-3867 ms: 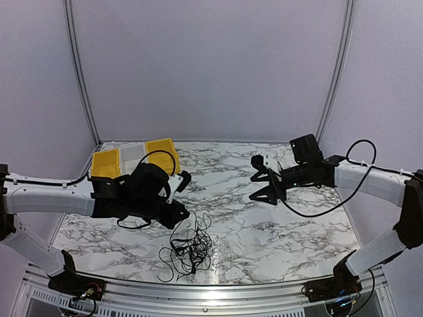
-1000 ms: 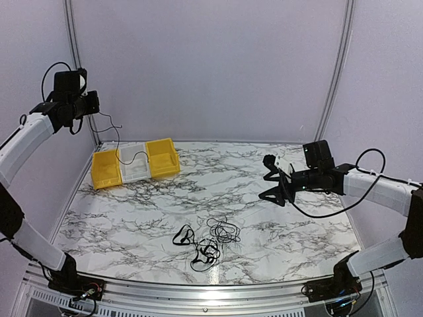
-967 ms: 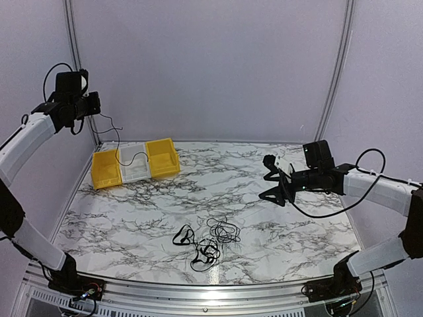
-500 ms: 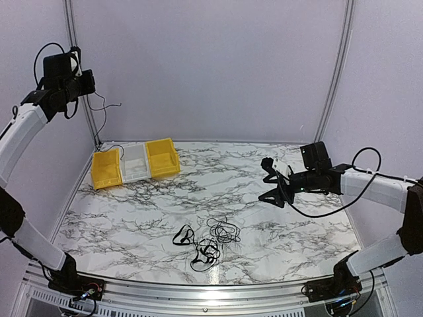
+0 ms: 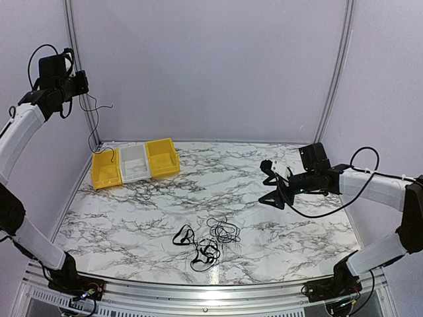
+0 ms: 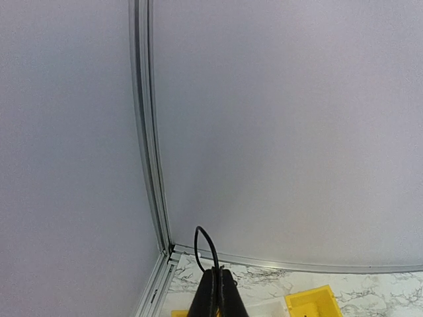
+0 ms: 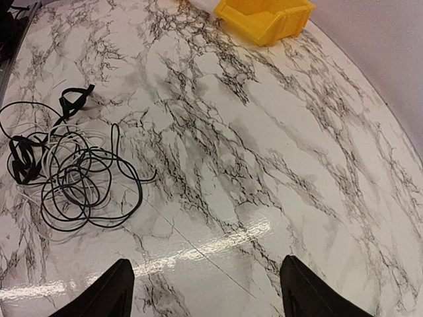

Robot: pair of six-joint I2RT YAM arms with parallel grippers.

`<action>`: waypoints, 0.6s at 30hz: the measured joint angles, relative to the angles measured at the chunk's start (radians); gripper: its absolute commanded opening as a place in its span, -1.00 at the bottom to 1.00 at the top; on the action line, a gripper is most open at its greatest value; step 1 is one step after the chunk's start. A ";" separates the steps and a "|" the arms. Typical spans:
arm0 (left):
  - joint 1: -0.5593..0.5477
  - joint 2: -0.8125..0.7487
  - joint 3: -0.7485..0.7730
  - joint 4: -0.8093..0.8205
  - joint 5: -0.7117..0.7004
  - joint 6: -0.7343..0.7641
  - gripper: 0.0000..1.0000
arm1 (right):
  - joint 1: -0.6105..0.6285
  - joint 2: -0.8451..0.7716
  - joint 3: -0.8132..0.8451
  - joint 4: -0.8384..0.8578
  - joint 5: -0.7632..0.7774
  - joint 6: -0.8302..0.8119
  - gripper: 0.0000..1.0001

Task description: Untangle the cables

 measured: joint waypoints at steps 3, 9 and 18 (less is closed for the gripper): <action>0.018 0.019 0.000 0.000 0.001 0.000 -1.00 | 0.000 0.003 0.000 -0.003 0.000 -0.001 0.52; 0.045 0.070 -0.021 0.007 0.011 -0.001 -1.00 | 0.000 0.004 0.000 -0.005 0.000 -0.008 0.52; 0.050 0.108 -0.259 0.115 0.012 -0.037 -1.00 | 0.000 0.018 0.000 -0.016 0.005 -0.022 0.51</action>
